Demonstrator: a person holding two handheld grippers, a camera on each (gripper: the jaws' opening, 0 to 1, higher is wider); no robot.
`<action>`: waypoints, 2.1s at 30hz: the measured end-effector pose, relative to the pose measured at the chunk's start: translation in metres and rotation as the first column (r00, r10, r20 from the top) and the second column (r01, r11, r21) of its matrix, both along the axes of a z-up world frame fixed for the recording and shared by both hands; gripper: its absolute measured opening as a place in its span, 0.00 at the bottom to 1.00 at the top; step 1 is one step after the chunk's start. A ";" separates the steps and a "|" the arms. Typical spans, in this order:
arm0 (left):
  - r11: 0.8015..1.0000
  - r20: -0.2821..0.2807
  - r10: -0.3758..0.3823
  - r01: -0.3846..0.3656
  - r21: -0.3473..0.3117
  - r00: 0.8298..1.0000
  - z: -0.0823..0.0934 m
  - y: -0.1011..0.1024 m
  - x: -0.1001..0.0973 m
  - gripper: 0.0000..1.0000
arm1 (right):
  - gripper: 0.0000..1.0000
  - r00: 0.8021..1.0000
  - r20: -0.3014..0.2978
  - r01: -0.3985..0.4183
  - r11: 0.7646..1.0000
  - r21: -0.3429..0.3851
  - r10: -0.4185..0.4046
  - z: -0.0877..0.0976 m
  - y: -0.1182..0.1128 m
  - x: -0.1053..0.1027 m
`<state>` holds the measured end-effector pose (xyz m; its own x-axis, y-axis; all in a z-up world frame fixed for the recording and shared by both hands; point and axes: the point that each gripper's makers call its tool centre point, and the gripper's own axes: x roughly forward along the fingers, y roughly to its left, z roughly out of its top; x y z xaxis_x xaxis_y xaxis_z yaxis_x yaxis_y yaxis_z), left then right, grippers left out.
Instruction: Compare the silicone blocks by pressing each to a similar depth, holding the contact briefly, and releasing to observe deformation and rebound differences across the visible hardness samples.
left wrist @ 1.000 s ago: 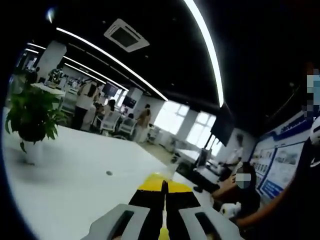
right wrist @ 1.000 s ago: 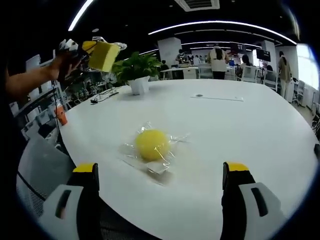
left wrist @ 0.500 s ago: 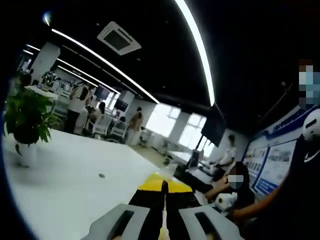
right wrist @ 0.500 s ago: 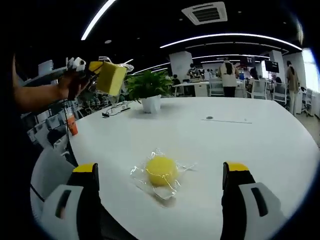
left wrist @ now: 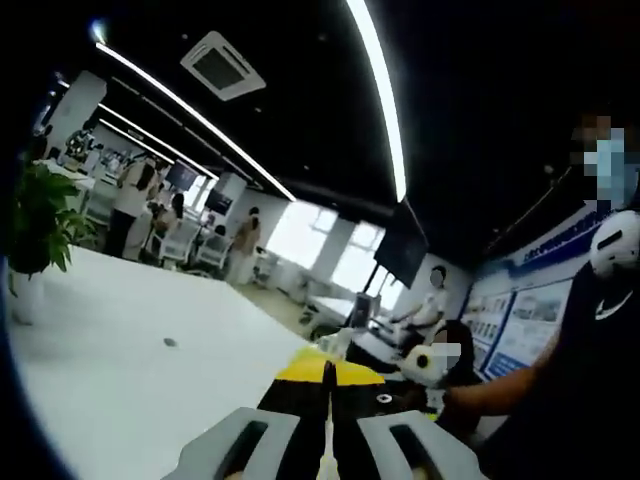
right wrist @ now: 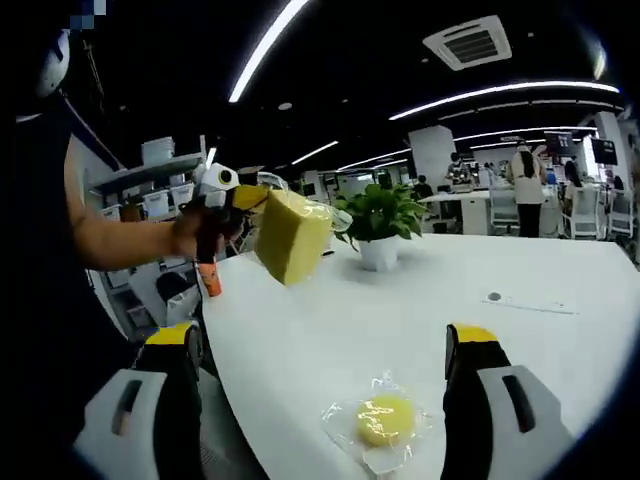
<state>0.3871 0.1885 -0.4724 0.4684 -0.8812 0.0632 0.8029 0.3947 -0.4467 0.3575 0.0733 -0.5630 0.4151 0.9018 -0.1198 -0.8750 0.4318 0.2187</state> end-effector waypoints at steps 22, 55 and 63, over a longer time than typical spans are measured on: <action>0.988 0.029 -0.105 0.108 -0.112 0.994 0.024 -0.023 -0.034 0.00 | 0.84 0.974 -0.006 -0.224 0.967 0.120 0.226 0.026 0.055 -0.004; 0.974 0.016 -0.159 0.160 -0.160 0.987 0.027 -0.033 -0.043 0.00 | 0.30 0.963 -0.051 -0.240 0.930 0.279 0.264 0.051 0.072 -0.013; 0.979 0.021 -0.148 0.150 -0.139 0.989 0.025 -0.031 -0.043 0.00 | 0.25 0.960 -0.064 -0.245 0.931 0.270 0.272 0.050 0.068 -0.017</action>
